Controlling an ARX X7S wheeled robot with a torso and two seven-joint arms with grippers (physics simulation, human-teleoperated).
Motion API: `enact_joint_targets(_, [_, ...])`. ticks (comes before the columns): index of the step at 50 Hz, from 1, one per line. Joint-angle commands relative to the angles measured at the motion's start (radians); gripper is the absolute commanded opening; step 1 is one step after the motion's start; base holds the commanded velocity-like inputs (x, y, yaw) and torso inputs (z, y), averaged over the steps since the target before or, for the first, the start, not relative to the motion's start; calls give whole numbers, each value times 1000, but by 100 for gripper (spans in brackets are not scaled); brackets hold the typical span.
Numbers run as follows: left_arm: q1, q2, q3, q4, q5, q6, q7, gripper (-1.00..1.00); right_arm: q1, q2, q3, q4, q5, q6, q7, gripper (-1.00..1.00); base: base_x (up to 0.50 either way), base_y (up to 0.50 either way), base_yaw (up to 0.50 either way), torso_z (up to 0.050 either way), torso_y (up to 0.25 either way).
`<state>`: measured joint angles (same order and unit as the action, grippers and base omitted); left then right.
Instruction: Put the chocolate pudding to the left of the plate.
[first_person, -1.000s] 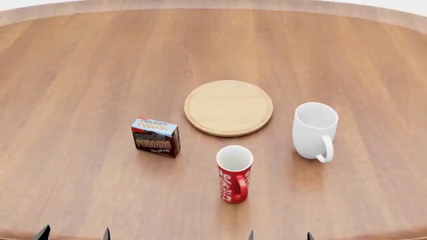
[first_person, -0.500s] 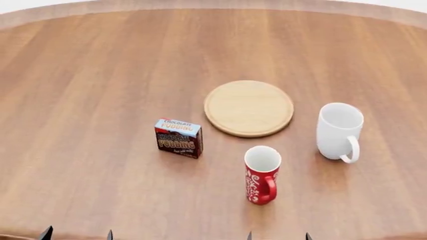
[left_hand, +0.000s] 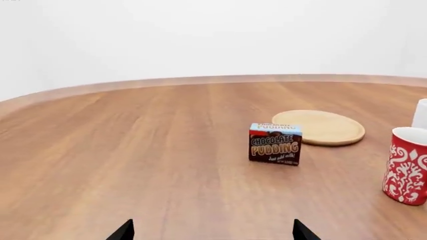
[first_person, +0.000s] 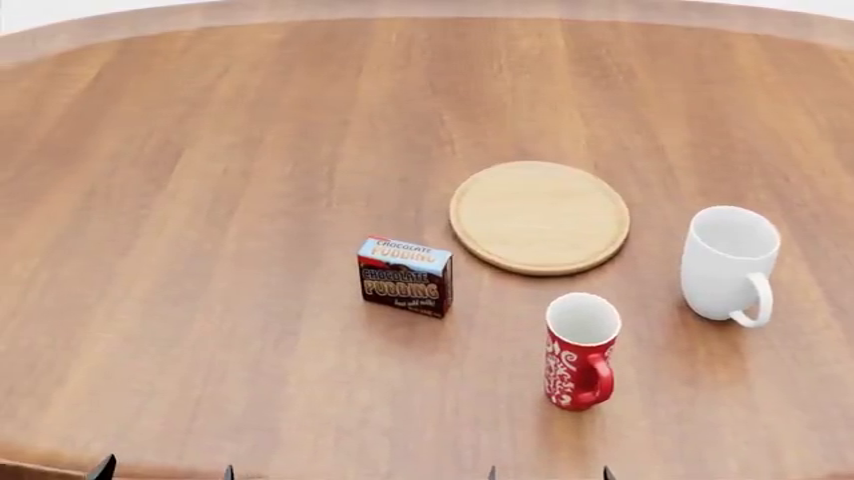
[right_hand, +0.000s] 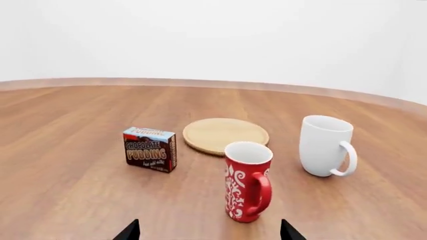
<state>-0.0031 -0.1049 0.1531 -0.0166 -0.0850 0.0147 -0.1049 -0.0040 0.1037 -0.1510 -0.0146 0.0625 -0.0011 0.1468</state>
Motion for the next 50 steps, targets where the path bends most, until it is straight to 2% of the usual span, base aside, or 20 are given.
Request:
enact_joint_targets(1, [0,-10,17,-5,0,10,-19,100,1,11,-18,6,1,-5,16,100,0,180,0,0,0])
enact_joint_targets(50, [-1,-43,63,12,-26,4,-61,100,14,46,-61,18,37,-10,50,100,0,178,0,0,0])
